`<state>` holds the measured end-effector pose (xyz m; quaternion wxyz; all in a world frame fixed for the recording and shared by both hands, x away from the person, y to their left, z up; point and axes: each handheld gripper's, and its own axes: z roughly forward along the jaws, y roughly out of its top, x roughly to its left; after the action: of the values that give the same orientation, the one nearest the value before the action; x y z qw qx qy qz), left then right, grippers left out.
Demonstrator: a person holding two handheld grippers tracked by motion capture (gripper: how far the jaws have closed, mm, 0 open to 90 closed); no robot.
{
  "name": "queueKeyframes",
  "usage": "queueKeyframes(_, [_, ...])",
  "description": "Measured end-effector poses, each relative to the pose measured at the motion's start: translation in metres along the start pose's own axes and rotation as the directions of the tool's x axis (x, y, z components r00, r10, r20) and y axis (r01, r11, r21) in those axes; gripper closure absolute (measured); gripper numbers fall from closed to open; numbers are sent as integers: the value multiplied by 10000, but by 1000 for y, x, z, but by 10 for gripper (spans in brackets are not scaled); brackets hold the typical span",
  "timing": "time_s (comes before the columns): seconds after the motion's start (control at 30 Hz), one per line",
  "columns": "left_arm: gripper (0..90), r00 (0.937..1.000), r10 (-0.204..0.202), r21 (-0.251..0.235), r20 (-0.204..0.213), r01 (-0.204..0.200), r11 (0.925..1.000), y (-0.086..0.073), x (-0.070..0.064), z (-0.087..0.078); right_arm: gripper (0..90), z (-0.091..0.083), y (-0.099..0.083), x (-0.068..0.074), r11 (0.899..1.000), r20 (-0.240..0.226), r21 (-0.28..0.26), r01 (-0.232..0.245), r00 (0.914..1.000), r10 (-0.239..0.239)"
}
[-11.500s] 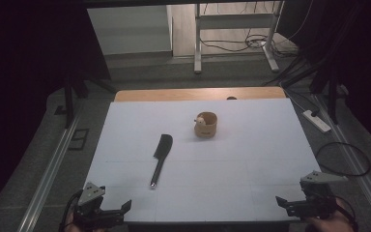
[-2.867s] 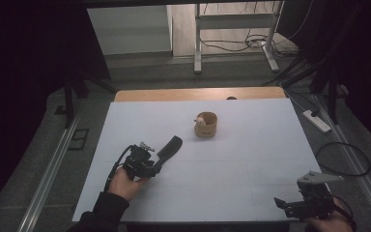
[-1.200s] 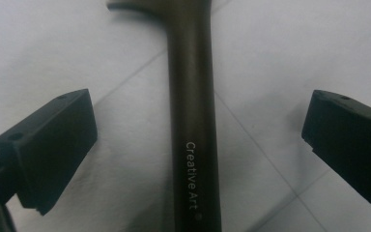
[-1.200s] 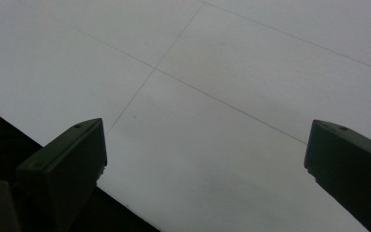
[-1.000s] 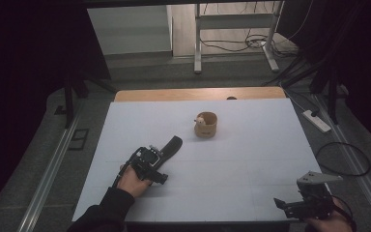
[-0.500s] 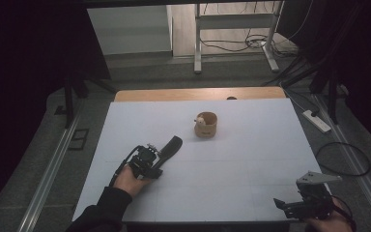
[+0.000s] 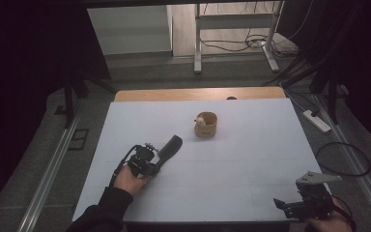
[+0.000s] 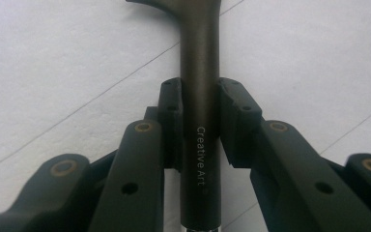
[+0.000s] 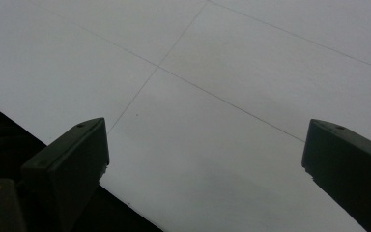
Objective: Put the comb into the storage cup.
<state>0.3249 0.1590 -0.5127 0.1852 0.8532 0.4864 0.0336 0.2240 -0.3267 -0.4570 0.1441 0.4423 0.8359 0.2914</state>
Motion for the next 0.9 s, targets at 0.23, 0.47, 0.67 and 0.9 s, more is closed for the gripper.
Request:
queueKeyframes(0.23, [724,9985,-401,-97,369,405,9991,-1,5,-2,26,0,0,0,10000,-21,2,11,10000,-11])
queueKeyframes(0.47, [724,9983,-479,-612,324,498,9969,-4,9,-11,26,0,0,0,10000,-18,-24,10,10000,-10])
queueKeyframes(0.67, [724,9977,-549,-1057,407,590,9926,-8,11,-18,26,0,0,0,10000,-23,-23,9,10000,-9])
queueKeyframes(0.9, [723,9968,-526,-1474,599,610,9872,-12,10,-25,26,0,0,0,10000,-14,-50,-1,10000,1])
